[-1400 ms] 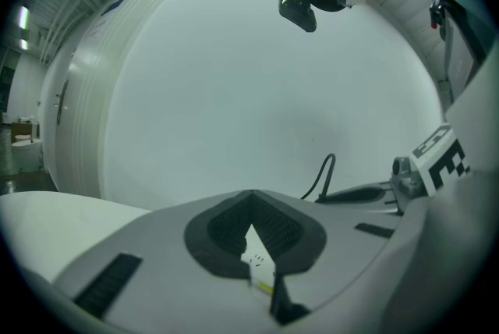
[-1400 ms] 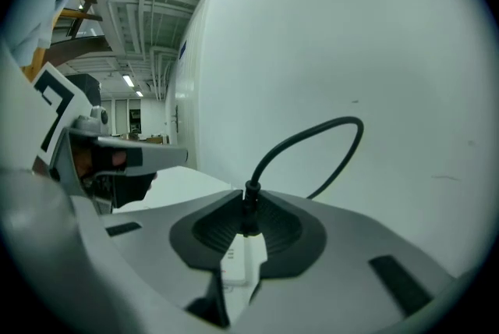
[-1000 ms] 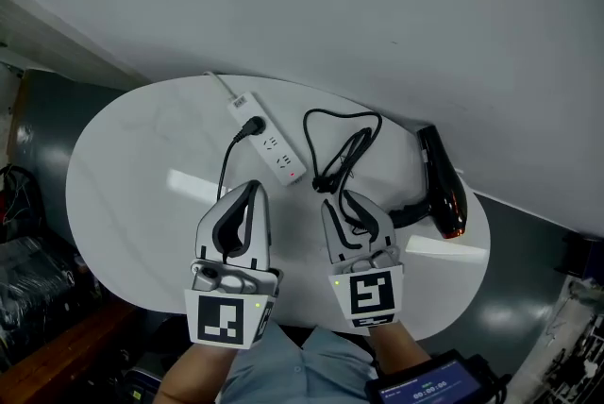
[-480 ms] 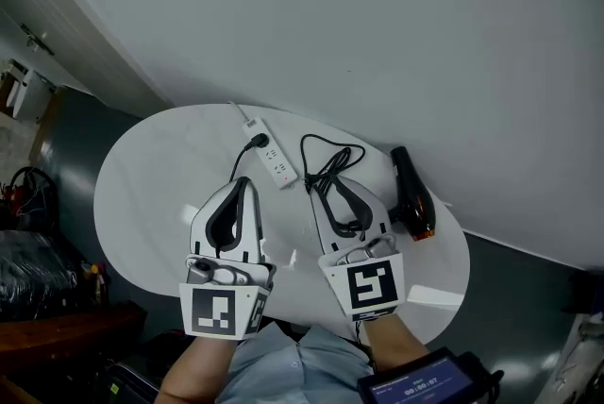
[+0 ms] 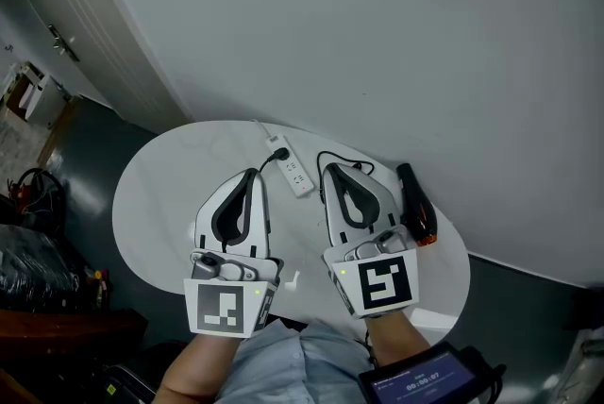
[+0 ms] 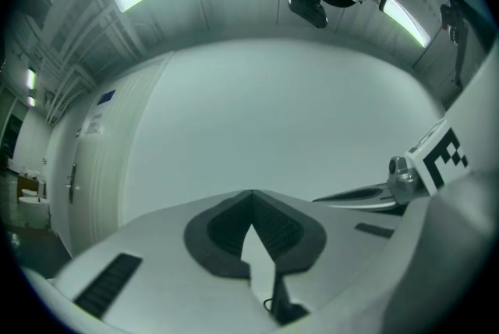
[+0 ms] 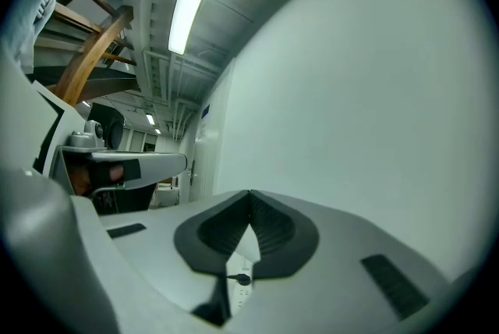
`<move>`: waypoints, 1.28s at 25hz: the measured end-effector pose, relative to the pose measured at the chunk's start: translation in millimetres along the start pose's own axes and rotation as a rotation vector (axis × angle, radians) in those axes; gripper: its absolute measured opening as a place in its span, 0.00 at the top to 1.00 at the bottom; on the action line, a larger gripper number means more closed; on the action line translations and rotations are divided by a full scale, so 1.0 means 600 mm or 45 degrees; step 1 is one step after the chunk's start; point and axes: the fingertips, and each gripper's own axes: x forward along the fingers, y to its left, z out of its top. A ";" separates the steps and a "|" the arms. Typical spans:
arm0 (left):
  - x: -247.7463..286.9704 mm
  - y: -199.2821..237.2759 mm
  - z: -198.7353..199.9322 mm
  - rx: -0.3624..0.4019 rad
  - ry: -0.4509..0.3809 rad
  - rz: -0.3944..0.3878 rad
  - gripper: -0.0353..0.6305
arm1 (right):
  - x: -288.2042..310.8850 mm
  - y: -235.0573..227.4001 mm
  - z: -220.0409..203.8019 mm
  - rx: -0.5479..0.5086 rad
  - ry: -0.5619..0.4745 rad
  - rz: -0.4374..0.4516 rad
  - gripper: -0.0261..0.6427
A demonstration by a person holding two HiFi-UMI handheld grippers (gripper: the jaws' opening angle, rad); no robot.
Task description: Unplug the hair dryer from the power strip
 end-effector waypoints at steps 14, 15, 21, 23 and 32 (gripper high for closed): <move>-0.028 0.032 0.016 -0.077 -0.052 0.006 0.95 | 0.009 0.052 0.059 -0.055 -0.165 -0.013 0.96; -0.029 0.034 0.016 -0.066 -0.058 0.004 0.95 | 0.008 0.052 0.053 -0.070 -0.132 -0.011 0.96; -0.032 0.040 0.014 -0.099 -0.050 0.016 0.95 | 0.008 0.056 0.041 -0.096 -0.077 -0.004 0.96; -0.033 0.042 0.011 -0.124 -0.040 0.022 0.95 | 0.009 0.059 0.039 -0.097 -0.075 -0.002 0.96; -0.034 0.051 0.004 -0.132 -0.033 0.026 0.95 | 0.018 0.067 0.064 -0.046 -0.199 -0.013 0.96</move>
